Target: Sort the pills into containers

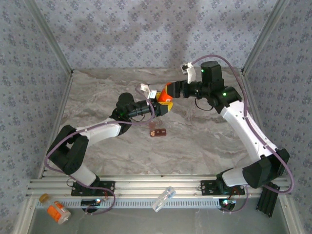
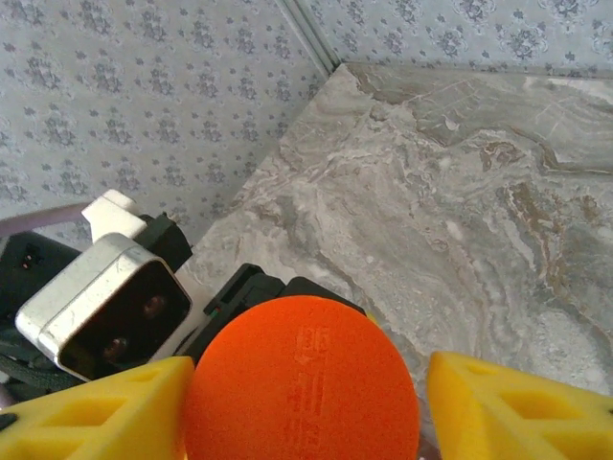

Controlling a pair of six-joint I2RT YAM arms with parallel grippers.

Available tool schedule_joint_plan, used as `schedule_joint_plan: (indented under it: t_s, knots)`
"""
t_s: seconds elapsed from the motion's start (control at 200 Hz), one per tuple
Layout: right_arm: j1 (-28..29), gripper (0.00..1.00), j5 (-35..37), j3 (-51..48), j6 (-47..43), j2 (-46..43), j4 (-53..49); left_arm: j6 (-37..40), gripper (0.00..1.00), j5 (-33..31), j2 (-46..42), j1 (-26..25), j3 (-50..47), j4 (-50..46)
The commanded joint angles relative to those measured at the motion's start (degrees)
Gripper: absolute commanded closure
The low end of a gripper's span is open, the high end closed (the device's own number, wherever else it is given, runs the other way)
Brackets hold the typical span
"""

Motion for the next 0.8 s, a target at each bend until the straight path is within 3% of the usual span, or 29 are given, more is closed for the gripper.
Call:
schedule_joint_plan:
  t_s: [0.0, 0.19, 0.5, 0.795]
  knots:
    - [0.35, 0.43, 0.05, 1.34, -0.54, 0.17, -1.24, -0.34, 1.0, 1.05, -1.65, 0.24, 2.1, 2.67]
    - [0.3, 0.59, -0.98, 2.65, -1.9, 0.57, -3.69, 1.26, 1.0, 2.1, -1.65, 0.24, 2.37, 0.99]
    - [-0.4, 0.63, -5.45, 10.55, -12.61, 5.13, -18.2, 10.13, 1.0, 6.45, -4.7, 0.25, 4.23, -11.17]
    - [0.19, 0.64, -4.9, 3.61, -5.36, 3.48, -9.22, 7.13, 1.0, 3.9, -5.13, 0.26, 2.33, -5.65]
